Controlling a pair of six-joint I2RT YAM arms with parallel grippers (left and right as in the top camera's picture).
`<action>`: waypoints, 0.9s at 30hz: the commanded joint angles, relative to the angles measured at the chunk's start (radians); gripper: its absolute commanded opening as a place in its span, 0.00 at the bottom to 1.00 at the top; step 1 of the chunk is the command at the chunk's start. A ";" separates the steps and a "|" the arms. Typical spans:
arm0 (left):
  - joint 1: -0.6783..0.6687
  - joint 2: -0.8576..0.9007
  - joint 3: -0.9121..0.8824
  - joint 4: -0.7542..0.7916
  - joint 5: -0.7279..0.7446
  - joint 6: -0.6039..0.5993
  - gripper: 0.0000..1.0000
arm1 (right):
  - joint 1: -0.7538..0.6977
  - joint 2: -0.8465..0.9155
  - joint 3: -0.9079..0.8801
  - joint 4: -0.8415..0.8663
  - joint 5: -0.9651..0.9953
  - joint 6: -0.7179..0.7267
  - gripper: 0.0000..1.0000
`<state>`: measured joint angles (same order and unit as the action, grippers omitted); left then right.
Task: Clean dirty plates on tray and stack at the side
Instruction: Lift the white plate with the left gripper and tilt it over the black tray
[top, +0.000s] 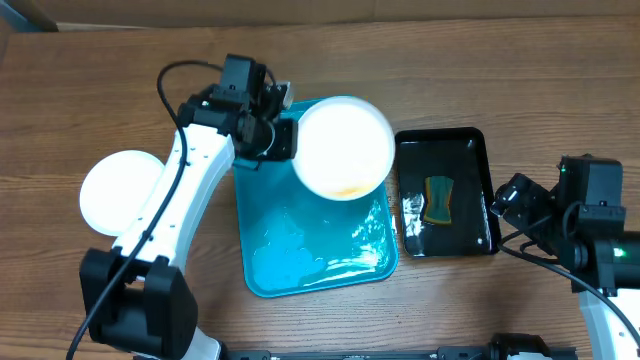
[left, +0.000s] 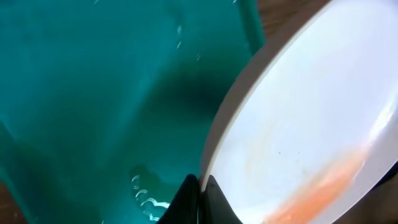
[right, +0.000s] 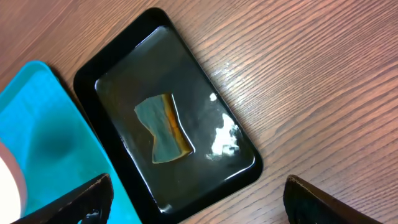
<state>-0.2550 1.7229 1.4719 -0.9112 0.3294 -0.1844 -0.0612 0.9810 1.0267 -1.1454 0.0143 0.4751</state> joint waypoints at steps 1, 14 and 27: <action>-0.086 -0.035 0.072 0.034 -0.012 -0.035 0.04 | -0.008 0.005 0.006 0.006 -0.002 -0.009 0.89; -0.468 0.037 0.082 0.286 -0.614 -0.160 0.04 | -0.008 0.040 0.005 0.010 -0.002 -0.009 0.87; -0.579 0.070 0.082 0.421 -0.880 -0.090 0.04 | -0.007 0.043 0.005 0.011 -0.002 -0.009 0.87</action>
<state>-0.8196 1.7885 1.5284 -0.5053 -0.4530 -0.3080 -0.0643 1.0260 1.0267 -1.1397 0.0139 0.4706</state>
